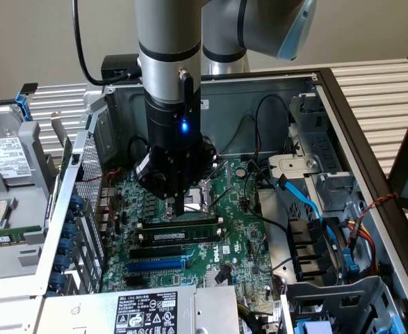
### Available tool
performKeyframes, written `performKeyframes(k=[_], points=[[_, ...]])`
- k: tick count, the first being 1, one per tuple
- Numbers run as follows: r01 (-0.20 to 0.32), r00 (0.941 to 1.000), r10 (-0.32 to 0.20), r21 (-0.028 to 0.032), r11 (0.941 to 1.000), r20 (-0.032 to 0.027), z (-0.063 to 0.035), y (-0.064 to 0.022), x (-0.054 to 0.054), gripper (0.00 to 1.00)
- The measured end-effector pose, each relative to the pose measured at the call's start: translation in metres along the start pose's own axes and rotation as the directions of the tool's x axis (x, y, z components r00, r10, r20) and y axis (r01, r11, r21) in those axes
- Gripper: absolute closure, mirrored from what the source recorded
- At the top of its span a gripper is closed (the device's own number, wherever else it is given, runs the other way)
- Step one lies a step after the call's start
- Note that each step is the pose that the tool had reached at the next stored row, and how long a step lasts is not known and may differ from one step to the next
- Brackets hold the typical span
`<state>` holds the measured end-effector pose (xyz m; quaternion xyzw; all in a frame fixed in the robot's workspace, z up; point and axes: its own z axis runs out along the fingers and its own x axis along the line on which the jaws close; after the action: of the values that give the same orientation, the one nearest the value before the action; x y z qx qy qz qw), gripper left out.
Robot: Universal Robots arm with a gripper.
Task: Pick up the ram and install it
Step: 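Press down the ram until it locks into place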
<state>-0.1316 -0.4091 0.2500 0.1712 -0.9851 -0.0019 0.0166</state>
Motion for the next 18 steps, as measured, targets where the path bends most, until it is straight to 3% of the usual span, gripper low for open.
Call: performKeyframes(k=[9, 14, 18], points=[[-0.113, 0.9936, 0.113, -0.0035, 0.9936, 0.0019, 0.0, 0.0, 0.0, 0.89], [-0.176, 0.9844, 0.176, -0.0055, 0.9844, 0.0025, 0.0, 0.0, 0.0, 0.89], [-0.228, 0.9736, 0.228, -0.0073, 0.9736, 0.0027, 0.0, 0.0, 0.0, 0.89]])
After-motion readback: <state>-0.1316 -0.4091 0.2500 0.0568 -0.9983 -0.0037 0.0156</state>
